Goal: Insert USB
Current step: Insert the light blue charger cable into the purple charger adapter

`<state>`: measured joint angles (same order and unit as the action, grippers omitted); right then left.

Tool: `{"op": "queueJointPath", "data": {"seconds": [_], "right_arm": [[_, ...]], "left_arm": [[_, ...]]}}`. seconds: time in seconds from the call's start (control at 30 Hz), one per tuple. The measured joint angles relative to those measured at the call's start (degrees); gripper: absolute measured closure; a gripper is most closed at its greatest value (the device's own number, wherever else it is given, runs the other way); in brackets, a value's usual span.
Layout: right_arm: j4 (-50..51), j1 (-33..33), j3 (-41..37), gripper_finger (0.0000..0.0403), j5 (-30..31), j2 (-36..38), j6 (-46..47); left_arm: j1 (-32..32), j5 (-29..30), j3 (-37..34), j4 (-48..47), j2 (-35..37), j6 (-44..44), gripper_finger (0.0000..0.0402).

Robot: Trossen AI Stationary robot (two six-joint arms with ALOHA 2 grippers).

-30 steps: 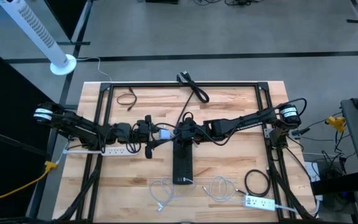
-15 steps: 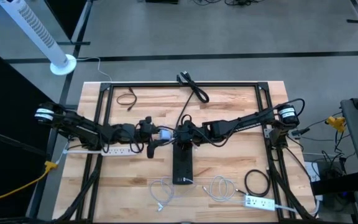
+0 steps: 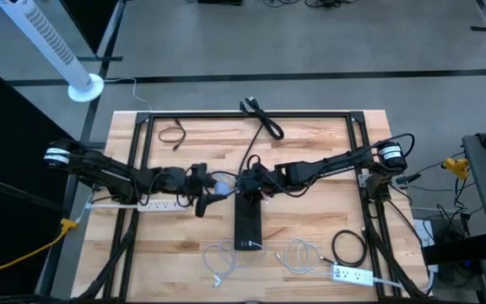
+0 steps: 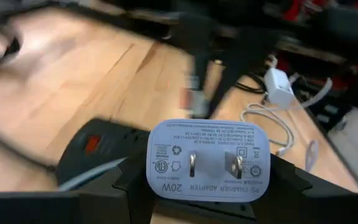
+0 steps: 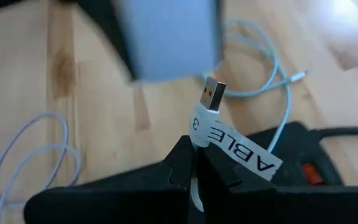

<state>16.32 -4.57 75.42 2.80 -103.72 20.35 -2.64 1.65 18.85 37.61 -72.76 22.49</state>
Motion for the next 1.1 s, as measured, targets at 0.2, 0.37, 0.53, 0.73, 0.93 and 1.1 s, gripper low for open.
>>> {"op": "queueJointPath", "data": {"seconds": [0.2, 0.37, 0.53, 0.73, 0.93, 1.1], "right_arm": [[0.3, -0.1, 0.0, 0.0403, -4.4, -0.9, 1.2], [-1.9, 0.0, -0.1, 0.0403, -8.3, -3.8, 2.8], [-6.1, -0.1, -0.1, 0.0403, -9.5, -4.5, 2.8], [-10.7, 0.6, -0.1, 0.0403, -13.0, -4.4, 2.4], [-10.6, 0.6, -0.1, 0.0403, -13.3, -4.4, 2.5], [-10.7, 0.6, -0.1, 0.0403, -13.3, -4.4, 2.5]], "left_arm": [[5.7, -11.0, 0.0, -2.8, 0.4, 15.4, 0.0209], [6.2, -15.2, 1.0, -2.5, 0.4, 16.1, 0.0209], [6.3, -16.2, 1.4, -2.6, 0.3, 15.3, 0.0209], [6.2, -16.6, 1.4, -2.6, 0.3, 14.9, 0.0209], [6.1, -19.4, 1.4, -2.4, 0.4, 14.4, 0.0209], [6.1, -20.3, 1.3, -0.3, 0.5, 14.2, 0.0209]]}}
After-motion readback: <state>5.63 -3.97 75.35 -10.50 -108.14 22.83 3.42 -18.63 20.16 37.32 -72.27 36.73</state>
